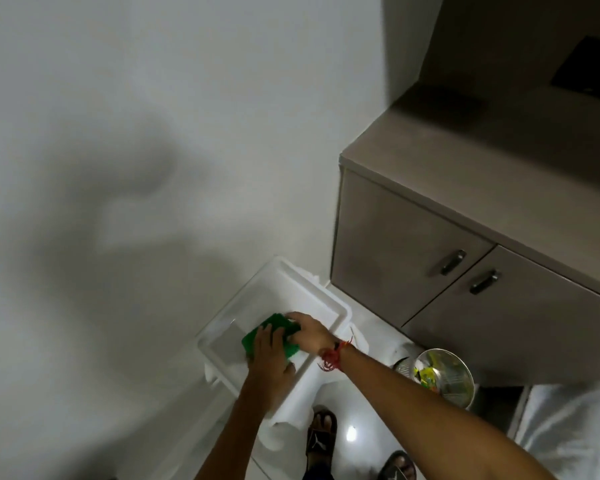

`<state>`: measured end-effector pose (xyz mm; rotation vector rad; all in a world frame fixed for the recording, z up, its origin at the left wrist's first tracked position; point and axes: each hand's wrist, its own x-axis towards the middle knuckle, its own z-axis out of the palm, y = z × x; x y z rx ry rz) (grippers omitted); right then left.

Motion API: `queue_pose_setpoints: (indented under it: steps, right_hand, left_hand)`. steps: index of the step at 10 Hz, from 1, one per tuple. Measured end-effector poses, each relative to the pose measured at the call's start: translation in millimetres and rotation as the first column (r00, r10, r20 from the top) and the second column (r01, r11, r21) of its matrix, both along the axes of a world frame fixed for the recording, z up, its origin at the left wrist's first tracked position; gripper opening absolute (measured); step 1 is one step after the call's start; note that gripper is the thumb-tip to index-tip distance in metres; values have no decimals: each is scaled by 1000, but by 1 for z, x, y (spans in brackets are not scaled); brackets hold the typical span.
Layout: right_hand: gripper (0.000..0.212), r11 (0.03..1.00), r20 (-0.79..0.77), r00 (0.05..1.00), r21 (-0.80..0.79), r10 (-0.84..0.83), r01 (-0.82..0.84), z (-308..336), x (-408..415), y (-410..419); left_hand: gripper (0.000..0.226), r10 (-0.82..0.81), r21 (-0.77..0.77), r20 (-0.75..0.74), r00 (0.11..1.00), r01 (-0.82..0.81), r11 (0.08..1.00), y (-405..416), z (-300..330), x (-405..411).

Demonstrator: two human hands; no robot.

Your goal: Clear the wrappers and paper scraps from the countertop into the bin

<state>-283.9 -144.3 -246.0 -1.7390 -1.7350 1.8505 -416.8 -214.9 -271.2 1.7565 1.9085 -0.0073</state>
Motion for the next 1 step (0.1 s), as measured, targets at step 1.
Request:
queue_pose_setpoints:
  steps: [1]
  right_hand:
    - [61,990,114,992,122,51,-65,28,30,9]
  left_hand:
    - [73,-61,-49,-91,994,57,997,21,28,10]
